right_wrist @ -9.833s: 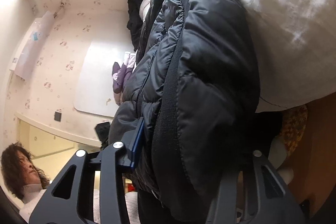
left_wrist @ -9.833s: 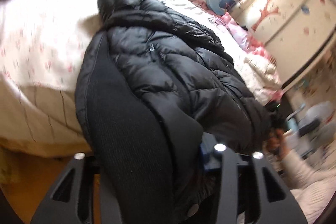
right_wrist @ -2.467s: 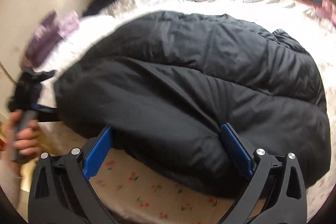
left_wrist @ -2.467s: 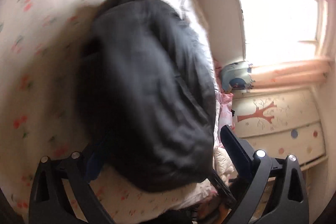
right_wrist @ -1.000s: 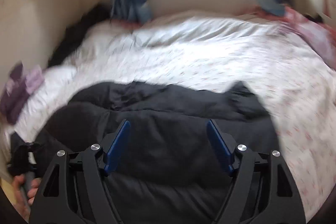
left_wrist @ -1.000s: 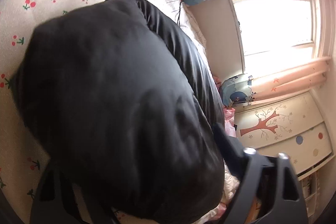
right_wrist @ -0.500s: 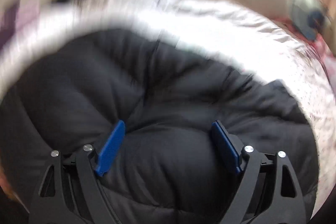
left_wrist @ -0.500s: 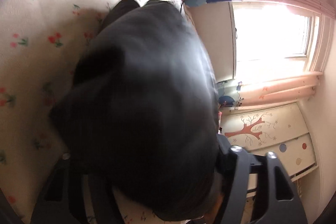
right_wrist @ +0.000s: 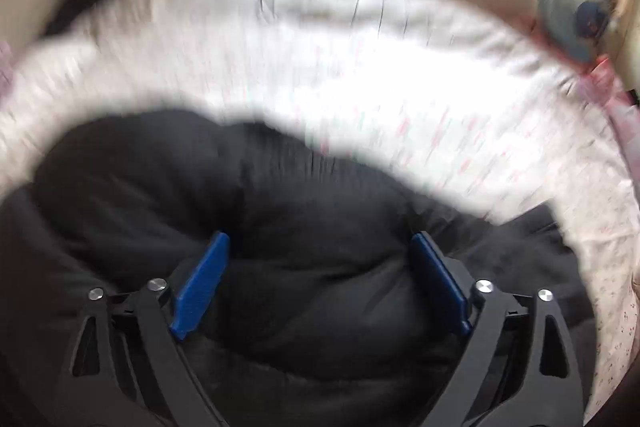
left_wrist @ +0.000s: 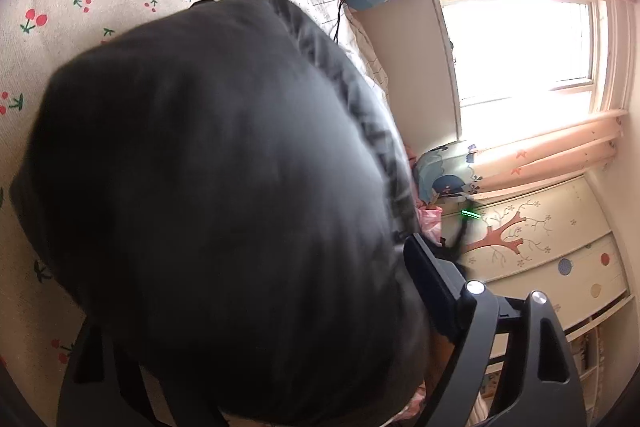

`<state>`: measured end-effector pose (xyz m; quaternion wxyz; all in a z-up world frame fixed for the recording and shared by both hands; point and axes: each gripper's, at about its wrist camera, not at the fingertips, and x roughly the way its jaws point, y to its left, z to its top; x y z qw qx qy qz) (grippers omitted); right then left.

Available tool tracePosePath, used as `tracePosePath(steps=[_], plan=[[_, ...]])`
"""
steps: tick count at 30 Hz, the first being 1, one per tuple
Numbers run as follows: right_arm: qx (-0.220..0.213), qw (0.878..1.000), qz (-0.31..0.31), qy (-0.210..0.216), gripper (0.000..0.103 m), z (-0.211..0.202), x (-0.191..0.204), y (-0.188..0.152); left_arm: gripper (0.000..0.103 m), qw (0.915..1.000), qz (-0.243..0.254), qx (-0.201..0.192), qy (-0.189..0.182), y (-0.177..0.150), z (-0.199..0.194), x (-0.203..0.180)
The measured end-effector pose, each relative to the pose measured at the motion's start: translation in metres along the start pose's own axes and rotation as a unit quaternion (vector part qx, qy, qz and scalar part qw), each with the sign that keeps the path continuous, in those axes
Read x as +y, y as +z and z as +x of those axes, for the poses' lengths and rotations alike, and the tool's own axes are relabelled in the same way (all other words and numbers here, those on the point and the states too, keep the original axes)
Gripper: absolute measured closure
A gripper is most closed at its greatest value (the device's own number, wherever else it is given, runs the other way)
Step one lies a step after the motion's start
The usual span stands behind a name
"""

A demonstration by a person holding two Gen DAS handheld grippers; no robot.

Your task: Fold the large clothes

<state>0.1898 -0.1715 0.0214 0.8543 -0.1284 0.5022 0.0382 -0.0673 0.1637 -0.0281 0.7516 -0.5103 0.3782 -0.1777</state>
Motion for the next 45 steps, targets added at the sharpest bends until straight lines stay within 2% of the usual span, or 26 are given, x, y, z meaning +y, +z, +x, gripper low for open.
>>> tracePosePath(steps=[2,4,6,9,10,12,13,14,16,17,19,20,22,23,25,28,30,32,33,35,38,42,45], plan=[[0.018,1.0,-0.008,0.001,0.006,0.012,0.003,-0.003,0.019,0.9999,0.011,0.0,0.011,-0.001,0.002,-0.003],[0.022,1.0,-0.008,0.019,0.007,-0.004,-0.002,-0.004,0.016,0.9996,0.022,0.005,0.016,-0.003,0.004,-0.006],[-0.011,0.999,-0.02,0.037,0.007,-0.045,-0.003,-0.024,0.016,0.9997,0.019,0.009,0.012,-0.001,0.003,-0.005],[-0.062,0.996,-0.048,0.037,0.007,-0.106,0.003,-0.071,0.016,1.0,-0.005,0.001,-0.007,0.005,-0.001,0.003],[-0.053,0.996,-0.062,0.032,0.007,-0.109,0.008,-0.089,0.016,0.9999,-0.009,-0.002,-0.008,0.004,0.0,0.004],[-0.018,0.995,-0.097,0.017,0.007,-0.091,0.024,-0.121,0.016,1.0,-0.002,-0.008,-0.004,0.002,0.005,-0.002],[-0.032,0.994,-0.101,0.014,0.007,-0.087,0.026,-0.129,0.016,1.0,0.006,-0.006,-0.002,0.0,0.007,-0.004],[-0.036,0.994,-0.101,0.013,0.007,-0.084,0.026,-0.131,0.016,0.9998,0.018,-0.004,0.001,-0.002,0.006,-0.007],[-0.01,0.996,-0.083,0.017,0.007,-0.088,0.025,-0.124,0.019,0.9993,0.037,-0.005,0.008,-0.003,0.003,-0.014],[-0.017,0.997,-0.07,0.022,0.007,-0.097,0.024,-0.124,0.02,0.9992,0.038,-0.006,0.006,-0.002,0.002,-0.014],[-0.064,0.996,-0.051,0.016,0.007,-0.122,0.023,-0.13,0.021,0.9994,0.033,-0.006,0.003,0.0,-0.002,-0.01],[-0.069,0.997,-0.046,0.012,0.007,-0.125,0.022,-0.136,0.021,0.9995,0.03,-0.005,0.003,0.003,0.001,-0.01],[-0.036,0.998,-0.058,0.01,0.007,-0.105,0.032,-0.15,0.021,0.9998,0.019,-0.004,0.002,0.003,0.006,-0.006],[-0.043,0.996,-0.072,0.003,0.007,-0.102,0.037,-0.158,0.021,0.9999,0.012,-0.003,-0.001,0.002,0.006,-0.004],[-0.026,0.997,-0.074,0.005,0.007,-0.107,0.038,-0.153,0.021,1.0,0.001,-0.006,-0.005,0.003,0.001,-0.003],[-0.06,0.997,-0.048,0.006,0.007,-0.13,0.029,-0.143,0.021,0.9993,-0.031,-0.013,-0.018,0.01,-0.005,0.007],[-0.021,0.997,-0.075,0.005,0.007,-0.113,0.036,-0.151,0.021,0.998,-0.056,-0.013,-0.027,0.013,-0.002,0.011],[-0.027,0.996,-0.09,-0.004,0.007,-0.109,0.035,-0.155,0.021,0.9978,-0.057,-0.011,-0.031,0.012,0.002,0.007],[-0.018,0.996,-0.089,-0.001,0.007,-0.113,0.034,-0.152,0.021,0.998,-0.054,-0.011,-0.03,0.012,0.002,0.005],[-0.033,0.997,-0.069,0.005,0.007,-0.127,0.033,-0.151,0.021,0.9985,-0.043,-0.013,-0.032,0.011,0.001,0.002],[-0.032,0.996,-0.08,0.007,0.007,-0.125,0.035,-0.162,0.031,0.9982,-0.045,-0.01,-0.037,0.014,0.004,0.003],[-0.049,0.997,-0.058,0.024,0.007,-0.153,0.024,-0.171,0.04,0.9987,-0.04,-0.01,-0.031,0.015,0.002,0.006],[-0.032,0.996,-0.079,0.02,0.006,-0.131,0.034,-0.177,0.045,0.9991,-0.031,-0.011,-0.027,0.015,0.005,0.0]])
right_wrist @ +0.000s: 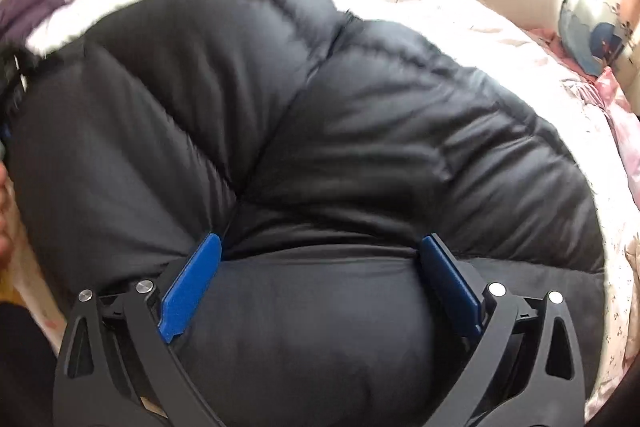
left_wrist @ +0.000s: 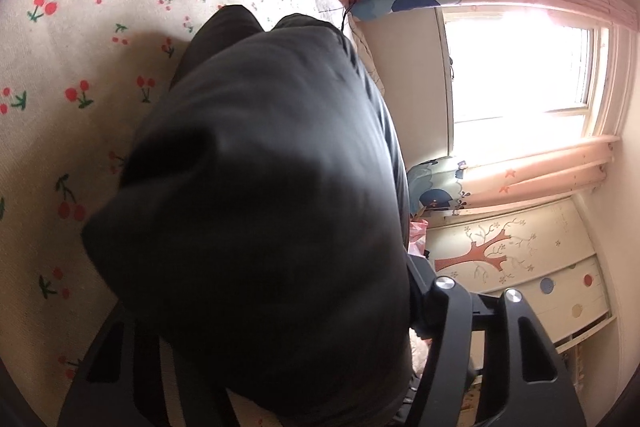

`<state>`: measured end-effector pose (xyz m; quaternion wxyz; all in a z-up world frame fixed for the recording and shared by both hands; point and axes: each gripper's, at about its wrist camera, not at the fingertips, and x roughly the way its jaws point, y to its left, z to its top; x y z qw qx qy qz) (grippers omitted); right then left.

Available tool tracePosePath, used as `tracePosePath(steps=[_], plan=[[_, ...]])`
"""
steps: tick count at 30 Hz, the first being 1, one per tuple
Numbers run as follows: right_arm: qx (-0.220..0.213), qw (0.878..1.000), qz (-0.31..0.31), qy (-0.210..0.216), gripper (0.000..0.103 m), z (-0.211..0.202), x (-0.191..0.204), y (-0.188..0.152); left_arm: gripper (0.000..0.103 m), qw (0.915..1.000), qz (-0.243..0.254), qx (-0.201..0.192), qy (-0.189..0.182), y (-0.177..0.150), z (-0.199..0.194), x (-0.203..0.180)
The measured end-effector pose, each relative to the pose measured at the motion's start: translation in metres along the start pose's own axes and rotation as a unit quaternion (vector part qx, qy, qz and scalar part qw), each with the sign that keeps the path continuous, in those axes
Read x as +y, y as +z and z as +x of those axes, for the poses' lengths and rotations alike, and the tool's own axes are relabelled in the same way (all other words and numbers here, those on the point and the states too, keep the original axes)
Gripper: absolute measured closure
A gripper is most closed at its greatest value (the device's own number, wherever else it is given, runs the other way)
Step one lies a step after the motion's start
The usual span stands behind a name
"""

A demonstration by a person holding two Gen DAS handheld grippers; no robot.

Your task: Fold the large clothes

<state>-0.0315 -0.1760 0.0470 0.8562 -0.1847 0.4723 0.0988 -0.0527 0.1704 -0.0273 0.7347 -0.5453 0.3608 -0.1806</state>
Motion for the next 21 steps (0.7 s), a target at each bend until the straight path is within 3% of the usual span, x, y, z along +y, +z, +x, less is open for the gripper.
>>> tracePosePath(steps=[3,5,8,11,14,16,18,21], plan=[[0.005,1.0,-0.014,-0.016,0.006,0.017,0.006,0.006,0.057,0.9993,0.035,-0.012,0.0,-0.007,-0.002,-0.021],[0.008,1.0,-0.012,-0.014,0.006,0.022,0.007,0.008,0.062,0.9962,0.084,-0.019,-0.003,-0.015,-0.005,-0.046],[-0.001,1.0,-0.003,0.002,0.006,0.024,0.0,0.006,0.064,0.9847,0.173,-0.013,-0.016,-0.032,-0.003,-0.097],[-0.025,0.999,0.005,0.02,0.006,0.022,-0.011,-0.004,0.064,0.9645,0.262,0.013,-0.026,-0.057,0.014,-0.154],[-0.039,0.997,0.008,0.062,0.007,0.004,-0.033,-0.008,0.064,0.9385,0.34,0.05,-0.03,-0.086,0.046,-0.208],[-0.091,0.989,0.05,0.11,0.007,-0.032,-0.065,-0.022,0.064,0.9191,0.385,0.079,-0.022,-0.109,0.068,-0.234],[-0.141,0.961,0.138,0.196,0.007,-0.064,-0.118,-0.047,0.064,0.8953,0.432,0.11,-0.004,-0.136,0.095,-0.254],[-0.167,0.912,0.263,0.266,0.007,-0.083,-0.196,-0.09,0.064,0.8551,0.49,0.167,0.029,-0.189,0.144,-0.271]])
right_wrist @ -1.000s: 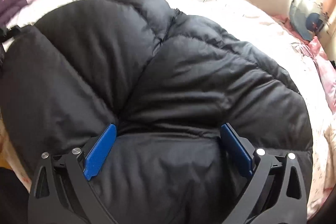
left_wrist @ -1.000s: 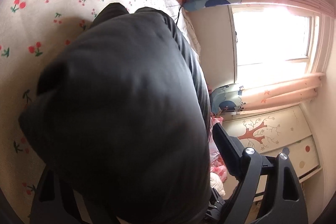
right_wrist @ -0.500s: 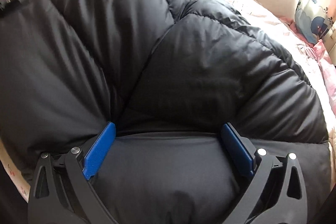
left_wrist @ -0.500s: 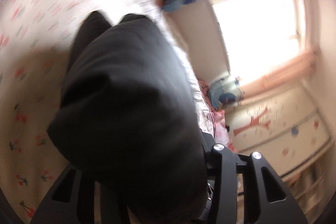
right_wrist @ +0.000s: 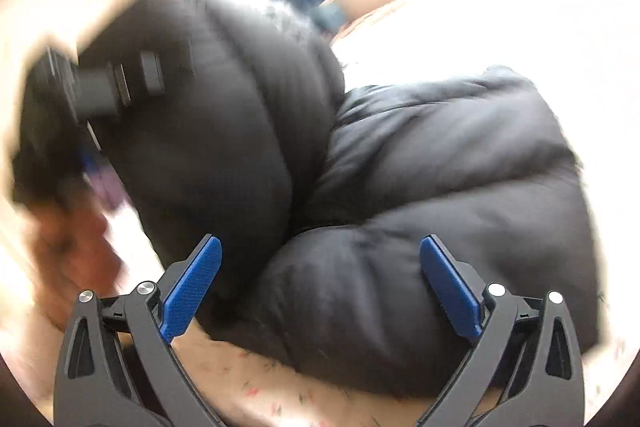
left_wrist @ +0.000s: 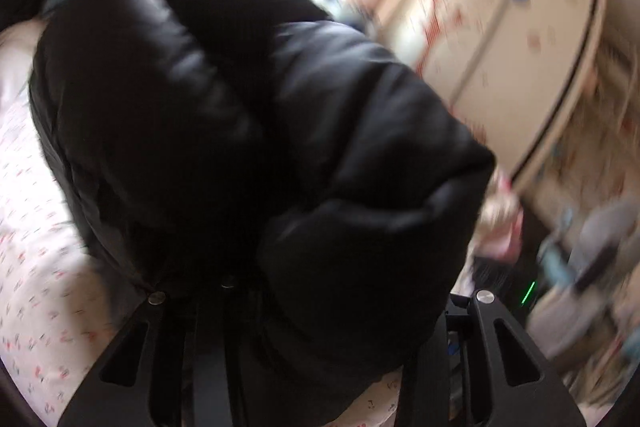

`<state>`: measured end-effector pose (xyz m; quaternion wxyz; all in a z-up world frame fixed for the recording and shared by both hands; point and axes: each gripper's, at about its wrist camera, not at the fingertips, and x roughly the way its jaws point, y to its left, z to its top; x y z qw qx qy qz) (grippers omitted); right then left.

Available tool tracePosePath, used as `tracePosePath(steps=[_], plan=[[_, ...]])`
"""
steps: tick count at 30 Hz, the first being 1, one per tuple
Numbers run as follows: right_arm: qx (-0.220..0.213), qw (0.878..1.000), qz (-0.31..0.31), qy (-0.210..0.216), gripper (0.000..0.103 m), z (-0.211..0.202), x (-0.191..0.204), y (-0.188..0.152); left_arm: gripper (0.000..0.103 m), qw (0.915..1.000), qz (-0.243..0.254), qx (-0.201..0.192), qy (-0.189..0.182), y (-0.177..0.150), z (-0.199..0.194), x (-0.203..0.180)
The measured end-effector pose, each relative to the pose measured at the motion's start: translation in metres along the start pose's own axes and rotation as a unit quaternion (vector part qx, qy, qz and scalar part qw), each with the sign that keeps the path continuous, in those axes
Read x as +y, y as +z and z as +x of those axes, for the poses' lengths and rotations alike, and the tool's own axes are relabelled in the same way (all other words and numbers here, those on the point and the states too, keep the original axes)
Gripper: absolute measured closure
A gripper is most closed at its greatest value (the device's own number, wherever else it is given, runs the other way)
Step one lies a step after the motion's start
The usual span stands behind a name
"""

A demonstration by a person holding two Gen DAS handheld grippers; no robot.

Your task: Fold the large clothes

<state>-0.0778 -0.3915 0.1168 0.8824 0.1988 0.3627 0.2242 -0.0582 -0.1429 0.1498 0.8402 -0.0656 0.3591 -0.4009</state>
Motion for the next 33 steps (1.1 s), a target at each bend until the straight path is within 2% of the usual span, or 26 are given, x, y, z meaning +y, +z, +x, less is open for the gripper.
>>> tracePosePath(steps=[3,4,6,8,11,13,14,16,18,21,23,25,27,28,30,31,32,33], plan=[[-0.05,0.996,0.073,0.014,0.007,-0.051,-0.052,0.018,0.064,0.9969,0.05,0.061,0.002,-0.011,0.056,-0.041],[-0.068,0.994,0.086,0.014,0.007,-0.068,-0.053,0.016,0.063,0.9948,0.063,0.08,0.002,-0.017,0.073,-0.053],[-0.101,0.991,0.089,0.002,0.007,-0.095,-0.067,0.036,0.058,0.9902,0.088,0.109,-0.001,-0.032,0.1,-0.073],[-0.114,0.992,0.06,-0.017,0.007,-0.107,-0.062,0.06,0.055,0.9866,0.111,0.12,0.001,-0.043,0.112,-0.087],[-0.081,0.995,0.002,-0.056,0.007,-0.096,-0.036,0.095,0.048,0.9789,0.154,0.133,0.021,-0.056,0.121,-0.104],[-0.036,0.991,-0.056,-0.115,0.007,-0.057,-0.009,0.108,0.046,0.9757,0.165,0.142,0.029,-0.059,0.119,-0.109],[-0.006,0.983,-0.09,-0.161,0.007,-0.033,-0.005,0.114,0.046,0.9736,0.171,0.149,0.029,-0.059,0.115,-0.111],[0.031,0.969,-0.107,-0.221,0.007,0.0,-0.013,0.109,0.046,0.9698,0.182,0.16,0.025,-0.058,0.106,-0.116],[0.053,0.968,-0.079,-0.231,0.007,0.026,-0.04,0.103,0.046,0.9676,0.194,0.161,0.005,-0.054,0.079,-0.12],[0.053,0.968,-0.041,-0.241,0.007,0.02,-0.061,0.091,0.043,0.9775,0.173,0.119,-0.016,-0.031,0.047,-0.103],[0.052,0.965,-0.037,-0.253,0.007,0.013,-0.066,0.088,0.04,0.9881,0.132,0.078,0.009,-0.012,0.036,-0.079],[0.059,0.96,-0.048,-0.271,0.007,0.009,-0.071,0.084,0.039,0.9951,0.075,0.057,0.028,0.005,0.042,-0.042],[0.075,0.946,-0.076,-0.306,0.007,0.004,-0.074,0.088,0.039,0.9966,0.031,0.071,0.027,0.005,0.06,-0.014],[0.084,0.937,-0.091,-0.326,0.007,0.002,-0.079,0.088,0.039,0.9954,0.021,0.09,0.024,0.007,0.081,-0.002],[0.114,0.909,-0.113,-0.384,0.007,0.009,-0.094,0.094,0.037,0.9925,0.035,0.11,0.038,-0.012,0.101,-0.009],[0.122,0.911,-0.101,-0.381,0.009,0.007,-0.103,0.093,0.033,0.9915,0.044,0.113,0.046,-0.017,0.107,-0.013],[0.112,0.921,-0.079,-0.366,0.011,-0.002,-0.109,0.095,0.031,0.9914,0.048,0.112,0.048,-0.018,0.11,-0.015],[0.074,0.93,-0.067,-0.353,0.011,-0.019,-0.104,0.098,0.026,0.9914,0.053,0.11,0.047,-0.021,0.112,-0.019]])
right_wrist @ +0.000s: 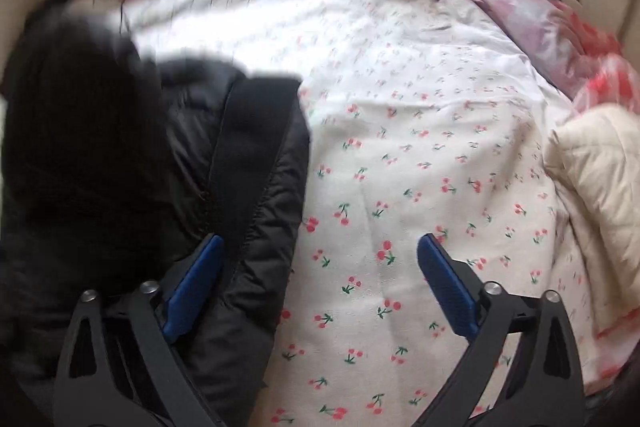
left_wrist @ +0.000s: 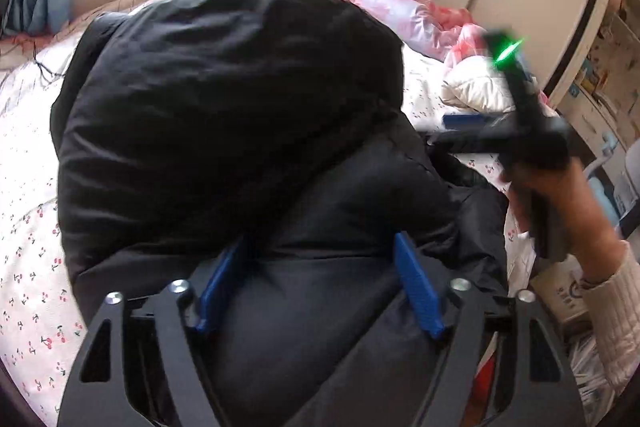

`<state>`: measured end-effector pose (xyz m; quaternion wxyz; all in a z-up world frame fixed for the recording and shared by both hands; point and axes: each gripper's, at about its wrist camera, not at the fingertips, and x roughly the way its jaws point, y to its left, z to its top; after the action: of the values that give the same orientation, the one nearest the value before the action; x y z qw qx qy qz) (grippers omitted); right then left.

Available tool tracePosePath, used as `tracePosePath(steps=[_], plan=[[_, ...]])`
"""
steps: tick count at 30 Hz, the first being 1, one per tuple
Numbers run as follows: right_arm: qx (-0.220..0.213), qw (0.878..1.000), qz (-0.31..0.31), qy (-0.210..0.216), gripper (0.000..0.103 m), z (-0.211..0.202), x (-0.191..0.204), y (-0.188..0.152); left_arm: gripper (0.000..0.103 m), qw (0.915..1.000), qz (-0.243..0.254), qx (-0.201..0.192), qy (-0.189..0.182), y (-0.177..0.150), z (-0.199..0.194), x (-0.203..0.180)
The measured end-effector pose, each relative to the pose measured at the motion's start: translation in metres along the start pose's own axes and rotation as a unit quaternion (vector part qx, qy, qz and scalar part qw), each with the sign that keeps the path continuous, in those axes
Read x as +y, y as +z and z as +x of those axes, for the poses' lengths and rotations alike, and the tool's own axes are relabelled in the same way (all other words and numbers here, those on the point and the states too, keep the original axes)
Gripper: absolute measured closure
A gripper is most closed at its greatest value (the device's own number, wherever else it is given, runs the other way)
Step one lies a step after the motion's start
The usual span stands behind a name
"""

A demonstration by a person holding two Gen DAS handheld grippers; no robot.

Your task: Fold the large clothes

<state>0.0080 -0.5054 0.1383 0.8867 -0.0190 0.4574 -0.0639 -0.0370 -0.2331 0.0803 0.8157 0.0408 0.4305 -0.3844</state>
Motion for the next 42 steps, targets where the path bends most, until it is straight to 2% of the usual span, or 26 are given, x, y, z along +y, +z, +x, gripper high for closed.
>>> tracePosePath(steps=[3,4,5,6,8,9,11,13,14,15,16,18,19,21,23,24,27,30,32,33,35,37,38,39,40,42], plan=[[-0.114,0.991,0.006,0.067,0.01,-0.054,0.007,0.007,0.023,0.9997,0.022,0.0,0.009,0.0,0.015,-0.007],[-0.126,0.988,-0.004,0.086,0.007,-0.062,0.017,0.013,0.023,0.9997,0.023,0.003,0.012,0.003,0.017,-0.004],[-0.123,0.987,-0.026,0.095,0.007,-0.062,0.033,0.021,0.023,0.9996,0.024,0.004,0.013,0.003,0.017,-0.005],[-0.111,0.99,-0.047,0.074,0.007,-0.056,0.045,0.03,0.023,0.9996,0.025,0.006,0.013,0.004,0.015,-0.008],[-0.06,0.995,-0.08,0.005,0.007,-0.02,0.062,0.038,0.023,0.9998,0.022,0.003,0.001,0.007,0.002,-0.008],[-0.029,0.997,-0.073,-0.004,0.007,0.005,0.059,0.039,0.023,0.9997,0.006,-0.015,-0.02,0.004,-0.02,-0.002],[0.02,0.999,0.0,0.038,0.007,0.042,0.034,0.032,0.023,0.9965,-0.039,-0.062,-0.041,0.001,-0.054,0.019],[0.024,0.998,0.034,0.056,0.007,0.052,0.021,0.023,0.022,0.9862,-0.114,-0.113,-0.039,-0.009,-0.084,0.065],[0.029,0.996,0.049,0.07,0.007,0.056,0.016,0.017,0.022,0.9799,-0.155,-0.12,-0.038,-0.015,-0.087,0.089],[0.032,0.995,0.06,0.079,0.007,0.061,0.013,0.013,0.021,0.9727,-0.198,-0.116,-0.036,-0.02,-0.082,0.116],[0.034,0.993,0.07,0.087,0.007,0.064,0.012,0.009,0.022,0.9609,-0.254,-0.101,-0.045,-0.026,-0.069,0.145],[0.032,0.991,0.085,0.098,0.007,0.065,0.016,0.003,0.022,0.9393,-0.321,-0.074,-0.095,-0.042,-0.043,0.179],[0.027,0.99,0.089,0.102,0.007,0.066,0.019,0.002,0.021,0.9312,-0.34,-0.058,-0.119,-0.047,-0.024,0.186],[0.015,0.988,0.101,0.115,0.007,0.067,0.027,-0.004,0.021,0.9261,-0.341,-0.057,-0.15,-0.052,-0.003,0.183],[0.005,0.984,0.121,0.129,0.006,0.065,0.039,-0.009,0.021,0.9333,-0.32,-0.07,-0.147,-0.049,-0.003,0.174],[-0.002,0.981,0.139,0.136,0.006,0.065,0.046,-0.012,0.021,0.9342,-0.315,-0.074,-0.15,-0.047,-0.004,0.171],[-0.007,0.964,0.177,0.201,0.006,0.061,0.085,-0.02,0.022,0.9411,-0.297,-0.085,-0.138,-0.045,-0.038,0.176],[0.01,0.955,0.14,0.263,0.006,0.056,0.154,-0.029,0.022,0.9559,-0.268,-0.093,-0.075,-0.058,-0.107,0.193],[0.042,0.954,0.08,0.287,0.006,0.057,0.205,-0.038,0.022,0.9602,-0.27,-0.067,-0.026,-0.082,-0.148,0.218],[0.05,0.956,0.053,0.285,0.006,0.057,0.22,-0.04,0.022,0.9592,-0.277,-0.053,-0.011,-0.09,-0.157,0.228],[0.051,0.961,0.02,0.271,0.006,0.056,0.236,-0.041,0.022,0.9486,-0.314,-0.024,0.034,-0.115,-0.177,0.25],[0.049,0.967,0.015,0.248,0.006,0.053,0.236,-0.038,0.022,0.9479,-0.3,-0.046,0.097,-0.115,-0.201,0.245],[0.045,0.973,0.005,0.225,0.006,0.049,0.236,-0.035,0.022,0.9485,-0.288,-0.068,0.113,-0.108,-0.21,0.237],[0.038,0.979,-0.014,0.198,0.006,0.043,0.236,-0.032,0.022,0.952,-0.269,-0.098,0.107,-0.097,-0.217,0.223],[0.033,0.983,-0.033,0.175,0.006,0.038,0.236,-0.029,0.022,0.9574,-0.249,-0.111,0.095,-0.088,-0.216,0.211],[0.026,0.988,-0.072,0.135,0.006,0.032,0.24,-0.025,0.022,0.9706,-0.197,-0.116,0.076,-0.065,-0.2,0.181]])
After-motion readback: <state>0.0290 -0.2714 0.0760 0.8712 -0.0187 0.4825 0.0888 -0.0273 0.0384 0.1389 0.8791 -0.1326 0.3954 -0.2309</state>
